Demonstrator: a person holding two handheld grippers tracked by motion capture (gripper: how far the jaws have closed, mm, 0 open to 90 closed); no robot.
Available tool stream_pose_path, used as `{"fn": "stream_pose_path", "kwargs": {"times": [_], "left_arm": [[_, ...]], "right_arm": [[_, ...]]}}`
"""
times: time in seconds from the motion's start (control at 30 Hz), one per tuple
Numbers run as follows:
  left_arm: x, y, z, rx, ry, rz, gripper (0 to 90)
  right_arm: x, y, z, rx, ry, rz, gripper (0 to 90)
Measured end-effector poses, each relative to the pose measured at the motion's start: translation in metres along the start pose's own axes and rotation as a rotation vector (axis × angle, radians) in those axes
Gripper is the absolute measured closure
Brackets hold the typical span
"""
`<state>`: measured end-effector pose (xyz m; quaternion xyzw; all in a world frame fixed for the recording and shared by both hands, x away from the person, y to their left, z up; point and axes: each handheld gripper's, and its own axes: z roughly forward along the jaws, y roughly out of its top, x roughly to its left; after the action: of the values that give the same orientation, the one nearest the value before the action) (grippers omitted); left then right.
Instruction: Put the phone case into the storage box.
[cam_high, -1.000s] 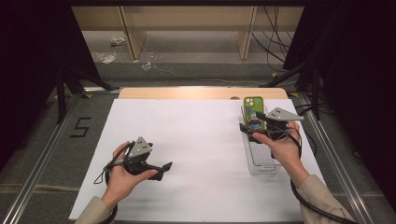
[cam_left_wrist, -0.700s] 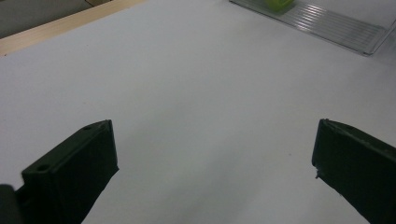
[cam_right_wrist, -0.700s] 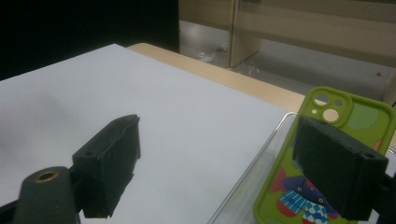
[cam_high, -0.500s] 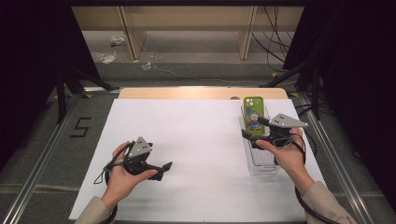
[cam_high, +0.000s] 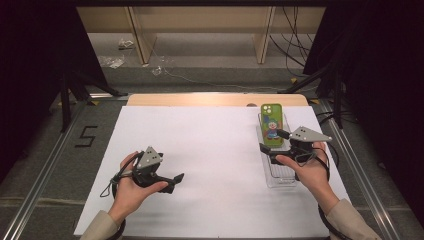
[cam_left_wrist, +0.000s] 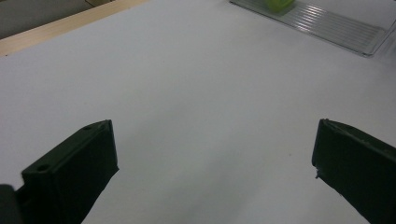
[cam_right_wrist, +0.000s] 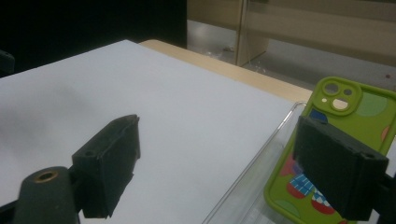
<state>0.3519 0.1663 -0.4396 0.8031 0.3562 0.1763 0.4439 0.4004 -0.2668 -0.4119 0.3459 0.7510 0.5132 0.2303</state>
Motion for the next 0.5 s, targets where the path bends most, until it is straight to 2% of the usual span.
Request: {"fn": "stream_pose_path", "kwargs": {"times": [0.5], "left_arm": [[0.0, 0.0, -0.001, -0.002, 0.002, -0.001, 0.0]], "right_arm": [[0.004, -0.01, -0.012, 0.003, 0.016, -0.006, 16.1]]}}
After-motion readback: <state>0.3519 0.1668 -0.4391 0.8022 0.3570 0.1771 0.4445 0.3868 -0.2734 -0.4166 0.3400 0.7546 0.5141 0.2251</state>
